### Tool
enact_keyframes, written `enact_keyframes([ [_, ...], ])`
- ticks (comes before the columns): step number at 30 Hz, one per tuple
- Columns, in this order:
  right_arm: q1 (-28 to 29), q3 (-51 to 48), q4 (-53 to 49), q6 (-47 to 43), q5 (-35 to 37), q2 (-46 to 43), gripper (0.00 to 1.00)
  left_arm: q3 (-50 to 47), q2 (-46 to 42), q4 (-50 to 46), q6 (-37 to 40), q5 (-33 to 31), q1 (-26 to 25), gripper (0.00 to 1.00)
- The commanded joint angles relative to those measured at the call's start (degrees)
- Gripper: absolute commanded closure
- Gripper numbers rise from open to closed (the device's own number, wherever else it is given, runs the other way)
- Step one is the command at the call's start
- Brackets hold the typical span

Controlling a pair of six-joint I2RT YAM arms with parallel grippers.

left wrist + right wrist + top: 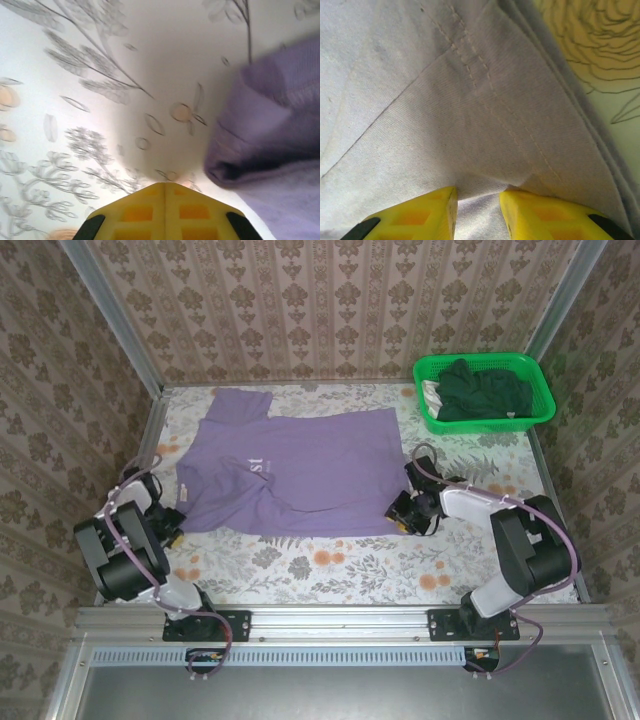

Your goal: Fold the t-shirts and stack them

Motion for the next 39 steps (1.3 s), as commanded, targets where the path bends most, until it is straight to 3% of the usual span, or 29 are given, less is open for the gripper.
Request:
enact_keyframes([
  [1,-1.31,-5.13,-7.94,2.72,6.89,1.49,0.65,-0.64,-2.44,0.52,-0.09,-1.96,1.62,0.97],
  [4,-1.33,-4.46,-6.81,0.72,5.15,1.31,0.62,1.20,-3.16,-0.41,-0.99,4.26,0.14,0.81],
  [6,-1.20,-3.84,-6.30,-0.15,4.18,1.28,0.62,1.93,-6.23,-1.31,-2.15,5.75,-2.38,0.65],
  [7,-1.14,-3.73,-6.03,-0.33,3.81,1.28,0.62,2.35,-7.40,-2.04,-2.83,5.68,-3.62,0.62],
  [15,-1.00,-3.11,-5.64,-1.92,3.14,0.85,0.62,1.24,-10.50,-2.61,-8.05,9.14,-10.90,0.44],
  [23,-0.93,-2.67,-4.92,-2.89,3.12,1.80,0.62,-1.35,-4.27,3.43,-12.91,9.90,-11.30,0.34],
  [28,-0.75,-2.23,-4.91,-3.33,3.14,2.06,0.62,-0.70,2.07,8.13,-16.15,10.19,-11.59,0.38],
  [31,-0.75,-1.88,-5.37,-3.60,3.96,1.72,0.62,0.07,5.20,8.71,-16.11,6.17,-11.64,0.51],
  [36,-0.72,-0.86,-7.98,-4.10,7.29,1.83,0.63,0.83,5.84,6.68,-12.36,-1.41,-11.04,0.85],
  [39,-0.84,-0.46,-9.33,-3.85,8.70,2.85,0.63,1.49,4.65,4.14,-8.50,-4.75,-9.55,0.92],
])
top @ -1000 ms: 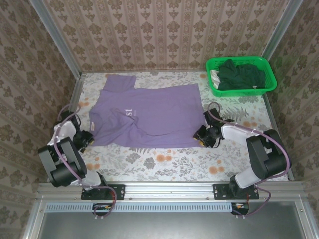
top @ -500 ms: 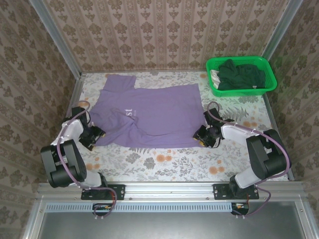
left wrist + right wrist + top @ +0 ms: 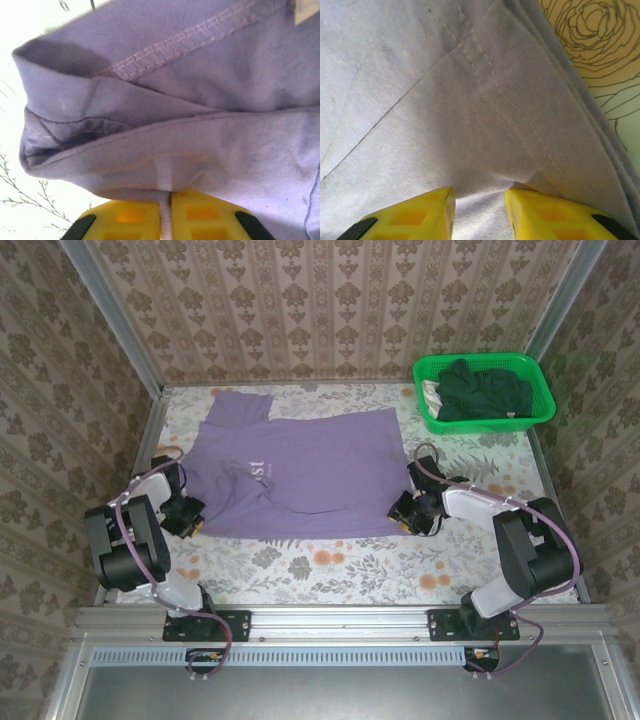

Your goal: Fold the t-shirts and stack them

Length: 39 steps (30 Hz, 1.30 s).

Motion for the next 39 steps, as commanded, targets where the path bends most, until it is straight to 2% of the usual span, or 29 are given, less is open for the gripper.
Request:
enact_keyframes([
  [1,-0.25,-1.54,-7.60,-0.24,7.99,3.09,0.63,-0.15,0.54,0.02,5.08,-8.28,2.37,0.92],
  [4,-0.25,-2.63,-7.60,2.11,7.97,2.78,0.64,-1.38,-1.74,-1.22,7.07,-10.09,4.84,0.92],
  [7,-0.21,-4.95,-7.16,3.99,7.02,1.76,0.64,-3.38,-2.97,-1.11,8.04,-11.12,7.44,0.86],
  [8,-0.25,-5.48,-7.09,4.27,6.86,1.33,0.63,-4.08,-3.00,-0.78,8.10,-10.81,8.29,0.79],
  [11,-0.22,-5.85,-7.33,3.88,6.57,-0.59,0.61,-4.15,-2.92,-0.72,8.20,-9.80,9.79,0.68],
  [13,-0.22,-5.72,-6.66,3.09,5.17,-1.94,0.57,-2.83,-3.36,-1.51,8.06,-8.93,9.90,0.51],
  [15,0.22,-5.34,-5.49,1.70,3.83,-3.82,0.53,-0.67,-4.56,-2.65,7.90,-8.07,9.26,0.46],
  [17,0.92,-4.49,-4.93,-0.05,4.13,-6.15,0.52,2.37,-5.97,-4.31,7.69,-7.95,7.29,0.38],
  [19,1.53,-4.14,-3.86,-1.38,4.93,-9.80,0.52,6.16,-6.91,-5.79,8.03,-7.78,3.48,0.36],
  [23,3.53,-4.99,5.30,-4.18,6.03,-17.49,0.53,13.80,-5.57,-8.47,8.39,-8.00,-6.19,0.26],
  [25,5.05,-3.74,9.40,-5.92,5.39,-17.90,0.53,17.39,-3.41,-9.73,8.39,-7.00,-10.01,0.22],
  [28,9.04,1.10,14.49,-8.70,1.86,-12.94,0.53,20.45,0.27,-9.24,8.05,-4.05,-13.36,0.19],
  [31,14.33,9.25,17.75,-9.36,-3.39,-1.88,0.53,23.00,5.48,-8.05,8.42,1.24,-14.12,0.20],
  [35,21.61,26.81,13.40,-12.84,-4.99,14.44,0.53,29.41,13.51,-9.02,10.05,4.82,-14.09,0.24],
  [39,24.97,41.46,9.36,-11.66,-3.18,27.85,0.55,33.93,19.83,-9.00,9.89,5.37,-13.59,0.27],
])
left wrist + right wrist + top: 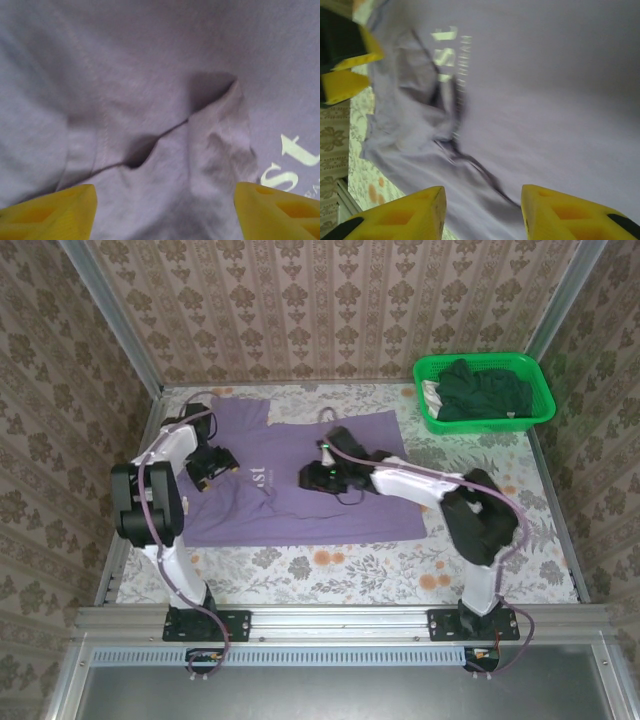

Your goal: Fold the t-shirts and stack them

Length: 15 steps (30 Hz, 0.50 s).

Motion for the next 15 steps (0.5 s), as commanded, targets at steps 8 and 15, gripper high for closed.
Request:
enact_keyframes([
  [8,5.83,27.02,-14.82,-1.05,0.29,21.02,0.58,8.93,7.41,-2.45,2.41,5.10,0.97,0.38],
  [15,6.72,36.42,-20.10,-0.90,2.36,27.97,0.59,8.24,7.30,-2.71,4.56,4.45,1.11,0.37],
])
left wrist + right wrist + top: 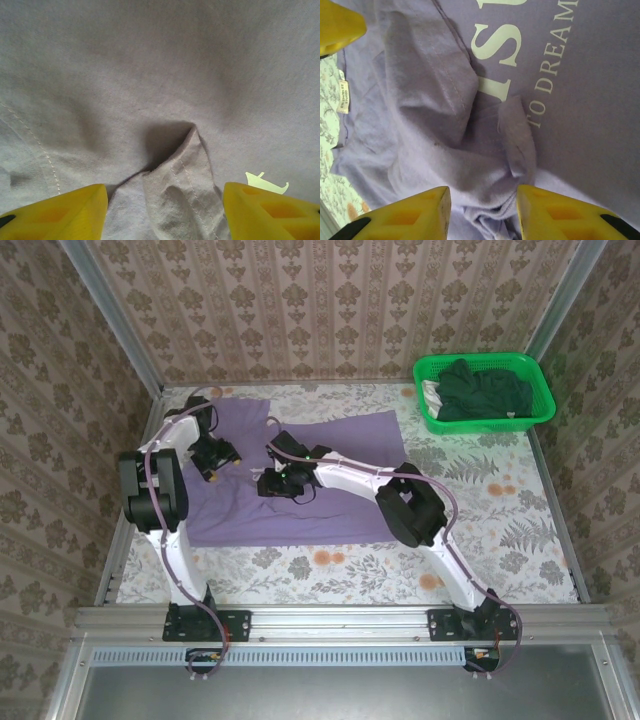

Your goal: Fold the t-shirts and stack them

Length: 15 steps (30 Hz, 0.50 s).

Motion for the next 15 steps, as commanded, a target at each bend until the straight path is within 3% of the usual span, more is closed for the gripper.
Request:
enact_keyframes([
  [1,0.13,4.89,-5.69,-0.55,2.19,3.18,0.60,0.63,0.59,-2.08,2.52,0.48,0.39,0.38],
  [5,-0.19,8.54,-9.93,-0.12,3.96,5.17,0.61,-0.72,0.72,-0.97,2.67,0.32,0.33,0.39],
  [10,-0.14,4.46,-4.51,-0.22,5.07,1.27,0.60,-2.42,0.25,0.41,3.61,-0.17,0.32,0.38],
  [15,-0.45,6.11,-6.08,0.79,5.84,2.60,0.60,-3.39,1.00,0.54,3.99,-1.48,0.55,0.40],
])
